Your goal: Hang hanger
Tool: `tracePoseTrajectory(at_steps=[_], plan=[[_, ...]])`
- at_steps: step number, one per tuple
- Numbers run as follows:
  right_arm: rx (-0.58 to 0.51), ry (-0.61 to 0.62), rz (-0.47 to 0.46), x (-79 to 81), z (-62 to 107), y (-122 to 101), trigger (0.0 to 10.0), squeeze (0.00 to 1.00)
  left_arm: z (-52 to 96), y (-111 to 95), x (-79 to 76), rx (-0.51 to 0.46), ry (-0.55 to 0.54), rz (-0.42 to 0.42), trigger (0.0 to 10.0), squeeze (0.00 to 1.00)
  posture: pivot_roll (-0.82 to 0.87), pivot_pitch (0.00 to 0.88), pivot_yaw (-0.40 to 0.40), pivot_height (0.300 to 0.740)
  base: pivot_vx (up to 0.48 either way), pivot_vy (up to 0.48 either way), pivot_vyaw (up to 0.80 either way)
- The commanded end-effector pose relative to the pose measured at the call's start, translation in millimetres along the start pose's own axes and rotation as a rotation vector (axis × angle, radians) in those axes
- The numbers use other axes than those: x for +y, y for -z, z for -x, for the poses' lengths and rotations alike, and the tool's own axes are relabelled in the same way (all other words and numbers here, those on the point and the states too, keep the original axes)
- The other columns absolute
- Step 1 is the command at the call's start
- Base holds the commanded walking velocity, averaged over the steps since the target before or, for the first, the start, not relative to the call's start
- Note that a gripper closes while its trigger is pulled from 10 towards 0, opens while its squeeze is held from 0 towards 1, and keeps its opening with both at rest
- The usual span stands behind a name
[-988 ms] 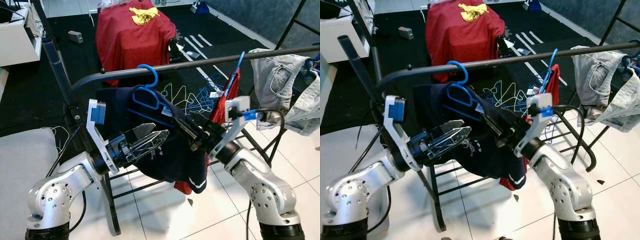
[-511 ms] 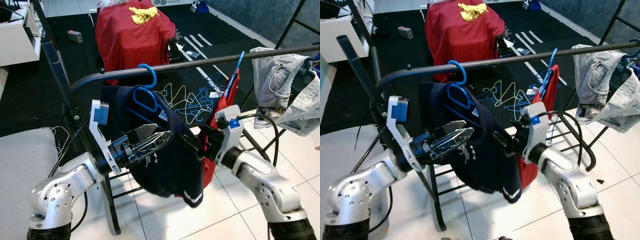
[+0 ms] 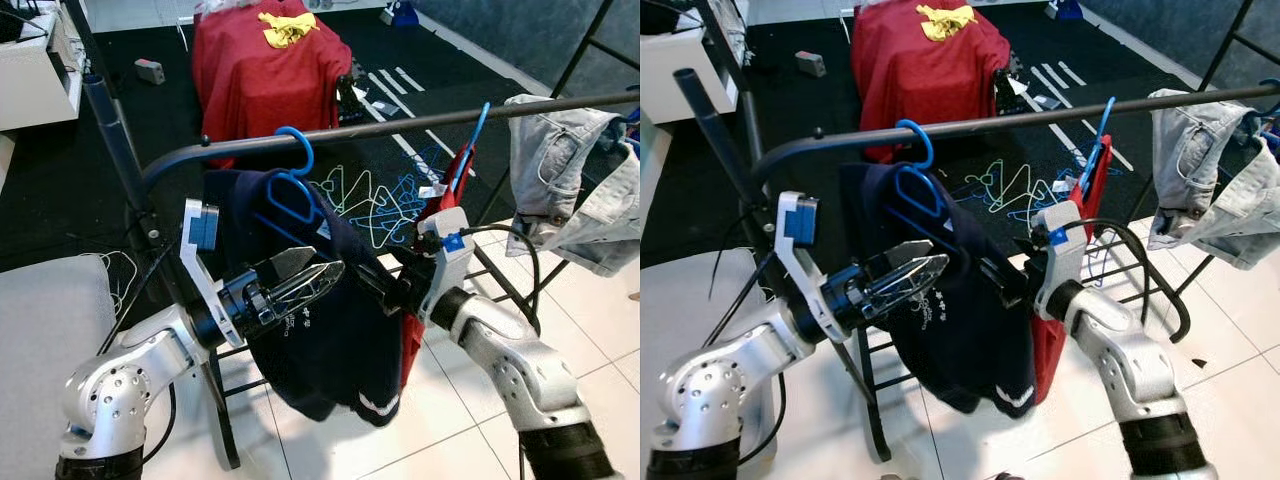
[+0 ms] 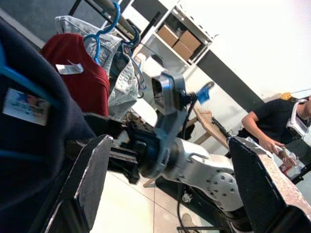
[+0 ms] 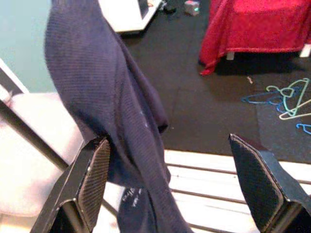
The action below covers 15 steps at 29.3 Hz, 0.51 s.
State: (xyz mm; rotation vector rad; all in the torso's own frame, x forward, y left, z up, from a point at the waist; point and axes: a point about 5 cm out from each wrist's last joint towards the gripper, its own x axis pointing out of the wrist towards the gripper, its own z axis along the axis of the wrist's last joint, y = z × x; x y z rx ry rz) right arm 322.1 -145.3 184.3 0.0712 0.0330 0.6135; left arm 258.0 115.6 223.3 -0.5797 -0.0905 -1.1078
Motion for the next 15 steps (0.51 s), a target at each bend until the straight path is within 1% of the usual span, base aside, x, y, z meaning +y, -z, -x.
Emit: tracePoseTrajectory(at_steps=[1, 2, 3, 4, 5, 7, 8, 9, 12, 15], plan=[[-0.019, 0.017, -0.001, -4.4, -0.4, 0, 10.0, 0.00, -1.1, 3, -0.2, 0.005, 0.001, 0.007, 10.0, 0.00, 0.03, 0.191, -0.033, 0.740, 0.000, 0.000, 0.00], [-0.055, 0.013, -0.001, -5.4, -10.4, -7, 9.4, 0.00, -2.5, 5, -1.4, 0.008, 0.005, 0.006, 10.0, 0.00, 0.03, 0.192, -0.034, 0.740, 0.000, 0.000, 0.00], [-0.066, 0.008, 0.003, -4.4, -13.5, -10, 9.1, 0.00, -2.4, 5, -1.3, 0.014, 0.003, 0.004, 10.0, 0.00, 0.03, 0.193, -0.033, 0.740, 0.000, 0.000, 0.00], [-0.066, 0.008, 0.003, -4.4, -13.5, -10, 9.1, 0.00, -2.4, 5, -1.3, 0.014, 0.003, 0.004, 10.0, 0.00, 0.03, 0.193, -0.033, 0.740, 0.000, 0.000, 0.00], [-0.069, 0.003, 0.009, -3.3, -15.4, -12, 8.0, 0.00, -2.2, 6, -1.0, 0.018, 0.000, 0.003, 10.0, 0.00, 0.03, 0.193, -0.033, 0.740, 0.000, 0.000, 0.00], [-0.069, 0.003, 0.009, -3.3, -15.4, -12, 8.0, 0.00, -2.2, 6, -1.0, 0.018, 0.000, 0.003, 10.0, 0.00, 0.03, 0.193, -0.033, 0.740, 0.000, 0.000, 0.00], [-0.071, 0.001, 0.014, -2.7, -16.7, -12, 4.6, 0.00, -2.0, 7, -0.9, 0.020, -0.001, 0.002, 10.0, 0.00, 0.03, 0.194, -0.034, 0.740, 0.000, 0.000, 0.00], [-0.062, -0.001, 0.027, -2.0, -17.7, -11, 0.0, 0.00, -1.5, 10, 0.6, 0.028, -0.013, 0.003, 10.0, 0.00, 0.03, 0.196, -0.034, 0.740, 0.000, 0.000, 0.00], [-0.041, 0.002, 0.053, -2.4, -18.6, -7, 0.0, 0.00, -0.7, 14, 3.1, 0.042, -0.035, 0.004, 10.0, 0.00, 0.03, 0.196, -0.033, 0.740, 0.000, 0.000, 0.00], [-0.038, 0.001, 0.055, -3.1, -18.6, -5, 0.0, 0.00, -0.4, 15, 4.3, 0.045, -0.044, 0.002, 10.0, 0.00, 0.03, 0.196, -0.033, 0.740, 0.000, 0.000, 0.00]])
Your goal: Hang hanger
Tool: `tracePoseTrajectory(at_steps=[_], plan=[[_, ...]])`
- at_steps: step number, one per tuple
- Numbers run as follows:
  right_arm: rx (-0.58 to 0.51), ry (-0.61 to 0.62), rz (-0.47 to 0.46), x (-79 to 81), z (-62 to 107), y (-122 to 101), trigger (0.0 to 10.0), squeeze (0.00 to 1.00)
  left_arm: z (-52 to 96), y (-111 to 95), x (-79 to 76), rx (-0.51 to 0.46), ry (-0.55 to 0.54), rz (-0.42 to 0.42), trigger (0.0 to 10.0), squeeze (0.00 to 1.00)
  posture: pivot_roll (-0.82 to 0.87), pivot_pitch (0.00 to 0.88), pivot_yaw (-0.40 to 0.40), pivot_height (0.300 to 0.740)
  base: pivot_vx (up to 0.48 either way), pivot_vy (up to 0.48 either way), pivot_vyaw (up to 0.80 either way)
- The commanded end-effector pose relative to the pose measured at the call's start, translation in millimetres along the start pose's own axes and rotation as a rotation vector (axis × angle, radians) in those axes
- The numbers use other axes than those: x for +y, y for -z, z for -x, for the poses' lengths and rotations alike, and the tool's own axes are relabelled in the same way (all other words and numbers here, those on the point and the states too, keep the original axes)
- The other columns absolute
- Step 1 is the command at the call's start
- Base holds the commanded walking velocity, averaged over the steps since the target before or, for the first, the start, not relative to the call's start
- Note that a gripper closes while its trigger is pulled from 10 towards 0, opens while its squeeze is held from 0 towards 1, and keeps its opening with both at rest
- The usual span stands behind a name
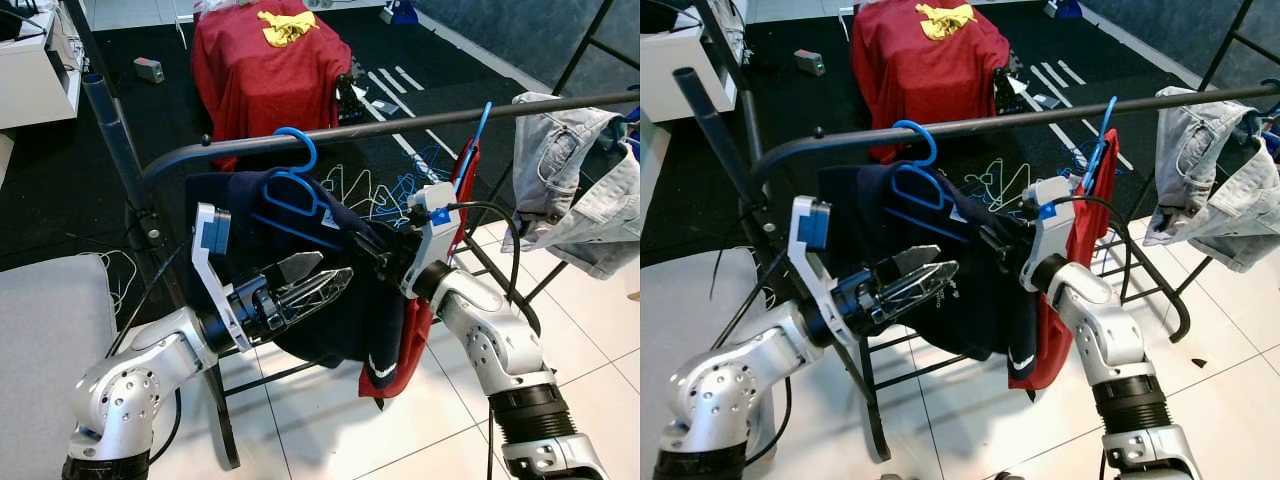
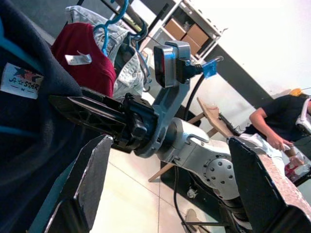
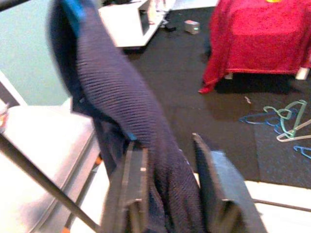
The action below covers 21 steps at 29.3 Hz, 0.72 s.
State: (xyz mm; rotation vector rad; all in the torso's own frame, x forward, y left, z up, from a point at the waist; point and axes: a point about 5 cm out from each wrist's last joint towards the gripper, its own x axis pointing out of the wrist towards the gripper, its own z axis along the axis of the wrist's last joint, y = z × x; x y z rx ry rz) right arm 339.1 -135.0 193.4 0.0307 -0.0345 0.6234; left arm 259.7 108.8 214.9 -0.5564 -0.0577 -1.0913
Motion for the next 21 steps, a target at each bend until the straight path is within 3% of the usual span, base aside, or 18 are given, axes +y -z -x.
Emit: tracePoseTrajectory(at_steps=[1, 7, 15, 21], plan=[[0.025, 0.012, 0.003, -2.8, 1.9, 7, 0.0, 0.00, 3.4, 7, 4.5, 0.026, -0.041, 0.000, 10.0, 0.00, 0.03, 0.195, -0.032, 0.740, 0.000, 0.000, 0.00], [0.078, 0.022, 0.027, -2.1, 5.8, 22, 0.0, 0.00, 6.0, 13, 11.2, 0.054, -0.095, -0.023, 10.0, 0.00, 0.04, 0.193, -0.035, 0.740, 0.000, 0.000, 0.00], [0.069, 0.029, 0.030, -2.7, 8.9, 22, 0.0, 0.00, 8.3, 16, 13.8, 0.067, -0.110, -0.030, 10.0, 0.00, 0.03, 0.189, -0.035, 0.740, 0.000, 0.000, 0.00], [-0.096, -0.109, 0.021, 10.9, 19.4, -8, 0.0, 0.00, 15.1, 21, 31.4, 0.092, -0.235, -0.072, 10.0, 0.00, 0.03, 0.182, -0.035, 0.740, 0.000, 0.000, 0.00]])
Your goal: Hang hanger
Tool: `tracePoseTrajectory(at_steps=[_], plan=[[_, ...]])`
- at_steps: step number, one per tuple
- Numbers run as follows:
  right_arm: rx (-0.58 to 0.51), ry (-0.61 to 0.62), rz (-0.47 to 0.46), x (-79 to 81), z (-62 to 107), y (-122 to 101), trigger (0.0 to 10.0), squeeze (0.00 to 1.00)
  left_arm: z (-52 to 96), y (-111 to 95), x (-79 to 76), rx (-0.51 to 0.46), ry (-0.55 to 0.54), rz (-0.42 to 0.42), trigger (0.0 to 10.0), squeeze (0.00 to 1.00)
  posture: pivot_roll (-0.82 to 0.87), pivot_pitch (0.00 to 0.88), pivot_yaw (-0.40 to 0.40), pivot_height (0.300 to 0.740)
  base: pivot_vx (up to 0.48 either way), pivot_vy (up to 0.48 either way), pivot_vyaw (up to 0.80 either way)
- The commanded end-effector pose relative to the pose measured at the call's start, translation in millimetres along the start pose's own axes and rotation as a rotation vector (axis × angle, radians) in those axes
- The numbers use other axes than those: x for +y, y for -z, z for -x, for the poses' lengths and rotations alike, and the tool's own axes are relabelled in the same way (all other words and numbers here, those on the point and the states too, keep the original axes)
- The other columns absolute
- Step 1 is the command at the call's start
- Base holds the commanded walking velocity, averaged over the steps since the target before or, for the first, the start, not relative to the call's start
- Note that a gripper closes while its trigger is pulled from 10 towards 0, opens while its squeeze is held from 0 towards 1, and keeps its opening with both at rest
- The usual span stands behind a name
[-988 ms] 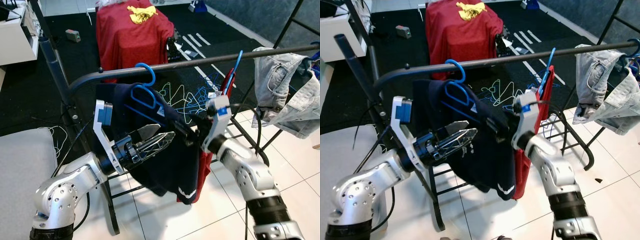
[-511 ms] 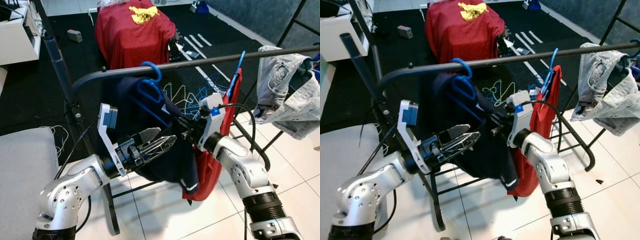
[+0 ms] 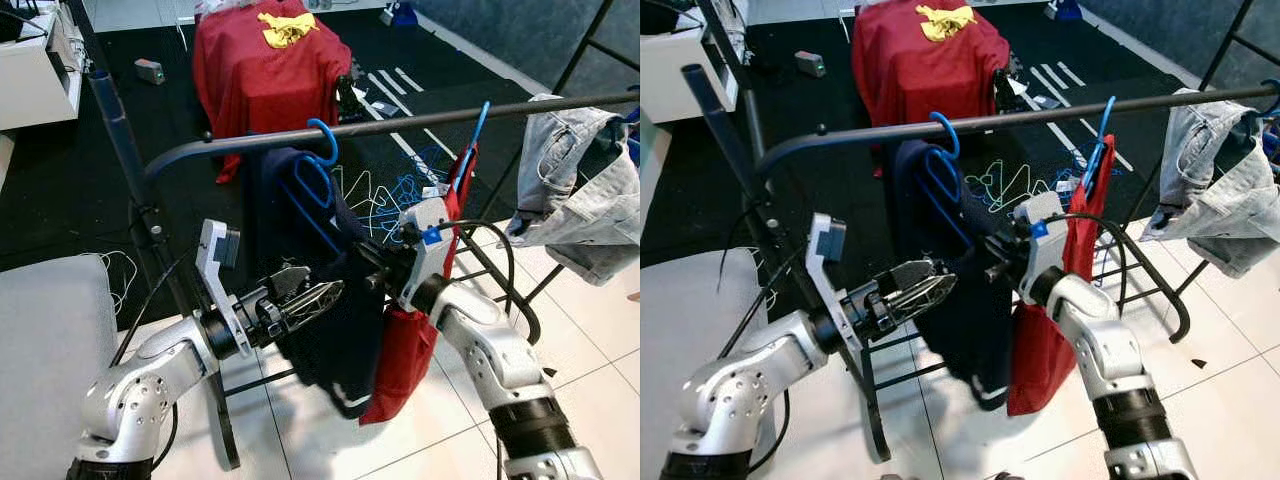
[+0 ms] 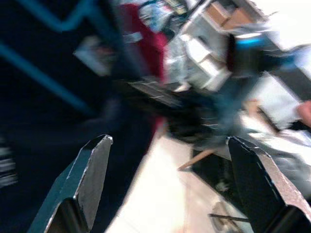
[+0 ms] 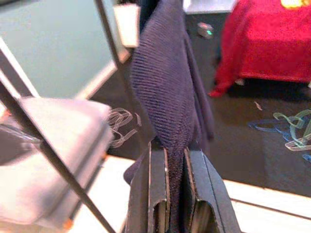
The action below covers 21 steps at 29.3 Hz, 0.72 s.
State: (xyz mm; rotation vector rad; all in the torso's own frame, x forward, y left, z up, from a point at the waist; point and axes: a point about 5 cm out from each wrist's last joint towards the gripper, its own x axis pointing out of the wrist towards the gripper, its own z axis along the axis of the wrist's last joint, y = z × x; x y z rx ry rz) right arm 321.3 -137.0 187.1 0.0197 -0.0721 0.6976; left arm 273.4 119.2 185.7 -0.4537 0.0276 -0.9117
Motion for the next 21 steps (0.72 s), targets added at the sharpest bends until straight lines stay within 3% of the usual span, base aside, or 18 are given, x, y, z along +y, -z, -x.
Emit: tracePoseTrajectory(at_steps=[1, 7, 14, 21], plan=[[-0.073, -0.075, 0.005, 6.7, 8.1, -17, 0.0, 0.00, 4.6, 6, 8.8, 0.021, -0.060, -0.011, 10.0, 0.00, 0.03, 0.181, -0.039, 0.740, 0.000, 0.000, 0.00], [-0.032, -0.169, 0.036, 17.3, 30.1, -16, 0.0, 0.00, 13.7, 13, 20.3, 0.036, -0.124, -0.014, 10.0, 0.00, 0.02, 0.186, -0.039, 0.740, 0.000, 0.000, 0.00], [-0.007, -0.121, 0.064, 10.3, 54.4, -19, 0.0, 0.00, 23.0, 21, 28.0, 0.065, -0.152, -0.008, 10.0, 0.00, 0.01, 0.191, -0.032, 0.740, 0.000, 0.000, 0.00], [-0.010, -0.081, 0.078, 5.3, 58.5, -23, 0.0, 0.00, 21.8, 23, 27.7, 0.074, -0.139, -0.009, 10.0, 0.00, 0.00, 0.190, -0.027, 0.740, 0.000, 0.000, 0.00]])
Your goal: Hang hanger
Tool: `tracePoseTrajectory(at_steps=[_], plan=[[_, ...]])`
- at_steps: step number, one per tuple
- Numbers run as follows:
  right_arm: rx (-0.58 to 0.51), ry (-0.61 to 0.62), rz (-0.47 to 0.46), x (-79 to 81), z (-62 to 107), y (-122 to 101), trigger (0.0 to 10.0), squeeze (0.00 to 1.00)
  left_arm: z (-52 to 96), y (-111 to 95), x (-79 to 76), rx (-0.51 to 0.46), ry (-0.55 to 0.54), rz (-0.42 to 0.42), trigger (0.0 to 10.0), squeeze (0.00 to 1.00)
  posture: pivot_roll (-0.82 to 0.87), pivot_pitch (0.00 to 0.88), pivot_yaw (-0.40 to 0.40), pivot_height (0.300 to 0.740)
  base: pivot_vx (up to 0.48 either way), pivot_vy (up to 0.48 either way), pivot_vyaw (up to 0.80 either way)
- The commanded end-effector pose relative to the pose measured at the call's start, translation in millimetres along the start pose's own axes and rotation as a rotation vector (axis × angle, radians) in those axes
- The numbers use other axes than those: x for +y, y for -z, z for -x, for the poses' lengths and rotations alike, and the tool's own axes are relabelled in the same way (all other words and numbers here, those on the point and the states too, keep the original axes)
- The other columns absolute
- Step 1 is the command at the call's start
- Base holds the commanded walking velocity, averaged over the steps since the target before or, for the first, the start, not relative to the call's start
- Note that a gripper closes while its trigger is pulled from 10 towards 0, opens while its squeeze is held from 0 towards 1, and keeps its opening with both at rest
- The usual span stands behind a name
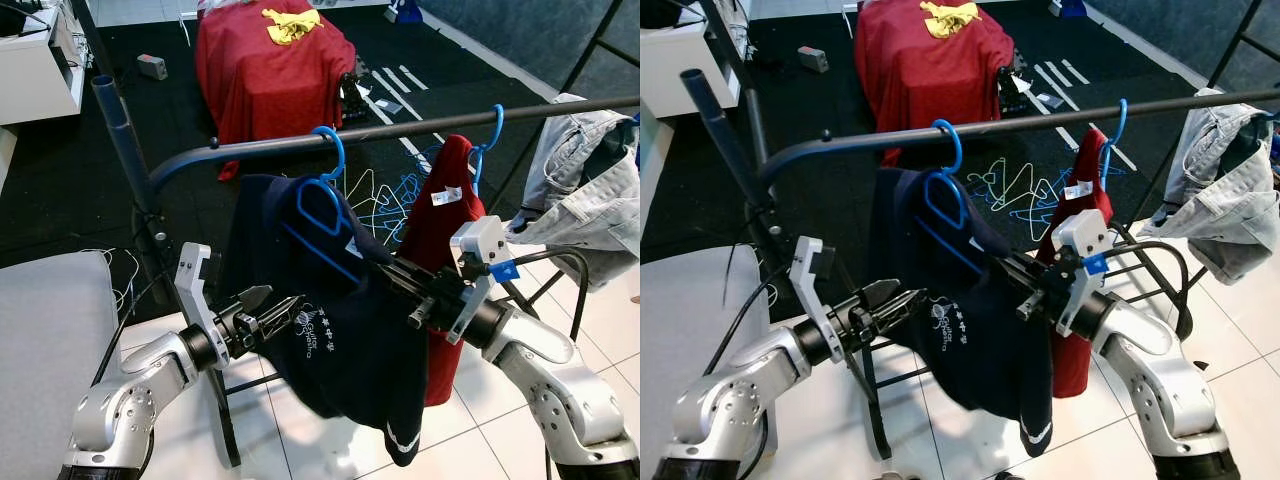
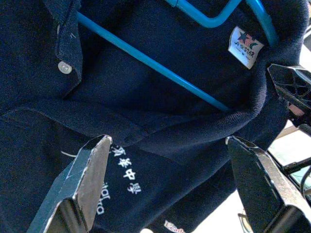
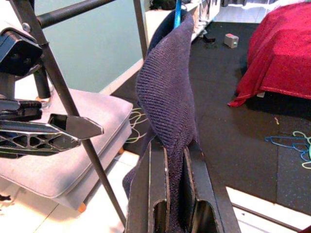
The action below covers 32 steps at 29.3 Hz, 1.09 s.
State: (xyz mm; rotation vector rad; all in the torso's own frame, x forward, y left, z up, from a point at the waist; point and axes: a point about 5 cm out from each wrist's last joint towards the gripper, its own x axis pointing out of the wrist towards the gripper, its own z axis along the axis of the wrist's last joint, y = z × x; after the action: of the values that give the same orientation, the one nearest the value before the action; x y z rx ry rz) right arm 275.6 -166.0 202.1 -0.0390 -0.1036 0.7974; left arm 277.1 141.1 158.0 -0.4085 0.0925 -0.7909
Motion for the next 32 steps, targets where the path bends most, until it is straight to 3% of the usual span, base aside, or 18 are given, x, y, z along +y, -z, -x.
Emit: tracePoseTrajectory(at_steps=[1, 10, 11, 23, 32], plan=[[0.003, 0.048, 0.029, -4.5, 6.3, -4, 0.0, 0.00, 0.2, 8, 1.0, 0.026, 0.007, 0.009, 10.0, 0.00, 0.00, 0.190, -0.027, 0.740, 0.000, 0.000, 0.00], [-0.055, 0.124, 0.059, -14.1, 1.3, -13, 0.0, 0.00, -3.7, 9, -5.2, 0.014, 0.043, 0.016, 10.0, 0.00, 0.01, 0.190, -0.027, 0.740, 0.000, 0.000, 0.00], [-0.104, 0.135, 0.061, -15.6, -1.0, -22, 0.0, 0.00, -4.7, 9, -7.0, 0.008, 0.052, 0.018, 10.0, 0.00, 0.01, 0.191, -0.028, 0.740, 0.000, 0.000, 0.00], [-0.244, 0.064, 0.040, -6.7, -5.4, -51, 0.0, 0.00, -13.0, 9, -12.7, -0.007, 0.074, 0.020, 10.0, 0.00, 0.00, 0.194, -0.027, 0.740, 0.000, 0.000, 0.00], [-0.138, -0.048, 0.000, 12.7, 5.6, -34, 0.0, 0.00, -6.5, 15, -7.7, 0.038, 0.065, -0.002, 10.0, 0.00, 0.00, 0.197, -0.030, 0.740, -0.110, 0.000, 0.00]])
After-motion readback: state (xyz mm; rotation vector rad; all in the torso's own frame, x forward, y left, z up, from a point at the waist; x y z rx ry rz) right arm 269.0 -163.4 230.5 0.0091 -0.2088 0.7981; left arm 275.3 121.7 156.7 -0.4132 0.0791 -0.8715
